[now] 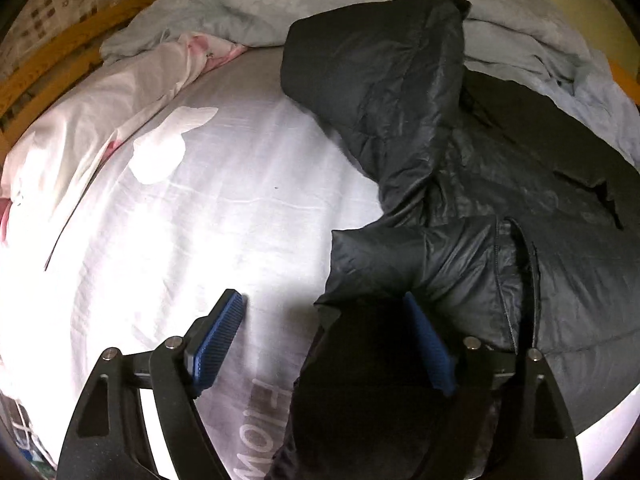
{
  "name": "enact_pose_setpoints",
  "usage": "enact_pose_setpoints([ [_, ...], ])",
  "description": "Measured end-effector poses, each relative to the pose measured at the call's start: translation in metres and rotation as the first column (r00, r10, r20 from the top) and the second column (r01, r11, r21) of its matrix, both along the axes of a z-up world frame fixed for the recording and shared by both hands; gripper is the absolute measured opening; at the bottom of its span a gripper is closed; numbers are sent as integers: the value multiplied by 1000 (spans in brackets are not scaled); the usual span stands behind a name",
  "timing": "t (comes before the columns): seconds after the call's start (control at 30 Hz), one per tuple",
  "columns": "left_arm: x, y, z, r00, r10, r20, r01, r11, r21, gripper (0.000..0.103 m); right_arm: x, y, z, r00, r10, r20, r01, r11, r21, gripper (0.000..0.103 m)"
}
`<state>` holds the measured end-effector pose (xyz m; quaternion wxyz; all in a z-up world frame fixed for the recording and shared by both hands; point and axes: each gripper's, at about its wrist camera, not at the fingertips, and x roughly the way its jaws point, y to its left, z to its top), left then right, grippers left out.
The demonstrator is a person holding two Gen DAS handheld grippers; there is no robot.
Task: Fold large clothes
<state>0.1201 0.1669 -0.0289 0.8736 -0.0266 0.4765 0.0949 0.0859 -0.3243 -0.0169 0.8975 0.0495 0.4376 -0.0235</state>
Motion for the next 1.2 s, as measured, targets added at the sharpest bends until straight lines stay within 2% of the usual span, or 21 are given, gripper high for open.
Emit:
enact_pose_setpoints([
  [0.1, -4, -8, 2, 999, -37, 3, 37, 999, 35, 79, 1, 1, 0, 1000, -7, -6, 7, 1000, -3, 17],
  [0.17, -10, -7, 11, 998, -58, 27, 58, 998, -14, 78, -4, 0, 9, 1000, -12, 3, 12, 1000, -14, 18],
  [0.2, -14, -4, 17, 996, -72, 53, 75, 995, -66, 80, -8, -3, 14, 1000, -26, 13, 26, 1000, -5, 22],
  [0.23, -20, -2, 23, 992, -90, 84, 100, 987, -123, 82, -14, -7, 22, 998, -47, 30, 46, 999, 20, 40],
  [0.27, -23, -1, 26, 989, -107, 104, 123, 979, -162, 89, -21, -10, 26, 997, -63, 49, 61, 998, 33, 73],
  [0.3, -27, 0, 28, 985, -124, 119, 146, 971, -189, 92, -31, -14, 33, 992, -84, 94, 80, 996, 44, 85],
  [0.33, -30, 1, 27, 985, -128, 119, 150, 968, -199, 93, -39, -18, 37, 989, -94, 116, 90, 995, 46, 89],
  [0.37, -31, 0, 25, 985, -130, 109, 151, 966, -210, 93, -43, -20, 37, 989, -91, 112, 86, 995, 49, 89],
  [0.5, -39, 2, 0, 987, -160, 20, 157, 927, -341, 93, -54, -31, 21, 997, -59, 44, 54, 992, 113, 89],
  [0.6, -43, 4, -6, 985, -169, 39, 172, 920, -352, 92, -54, -37, -5, 1000, 2, -31, 4, 976, 216, 89],
  [0.63, -44, 4, -6, 983, -177, 49, 183, 918, -352, 89, -56, -38, -9, 1000, 7, -18, -2, 975, 222, 89],
  [0.7, -50, 4, -3, 983, -168, 79, 186, 911, -368, 36, -60, -37, -7, 1000, 13, 13, -16, 976, 217, 81],
  [0.73, -52, 4, -1, 983, -163, 89, 185, 894, -408, 29, -63, -38, -6, 1000, 17, 23, -22, 972, 236, 61],
  [0.77, -52, 3, 1, 982, -157, 101, 186, 882, -434, 19, -66, -38, -3, 999, 24, 33, -32, 961, 274, 27],
  [0.8, -54, 0, 7, 981, -157, 114, 191, 883, -428, 17, -68, -37, 0, 999, 21, 37, -31, 958, 285, 18],
  [0.87, -60, -9, 23, 977, -175, 126, 209, 911, -355, 17, -73, -29, 13, 998, 22, 54, -35, 971, 238, 9],
  [0.93, -70, -13, 40, 974, -186, 126, 218, 921, -323, 17, -86, -22, 30, 998, 23, 56, -34, 978, 207, 9],
  [1.0, -84, -12, 52, 974, -192, 120, 221, 926, -306, 17, -101, -23, 44, 999, 27, 42, -36, 972, 231, 8],
  [1.13, -110, -2, 62, 970, -204, 129, 237, 905, -353, 17, -142, -24, 66, 998, 45, 43, -53, 973, 225, 8],
  [1.2, -117, -5, 59, 968, -223, 120, 251, 903, -348, 20, -158, -26, 68, 998, 48, 43, -56, 978, 201, 8],
])
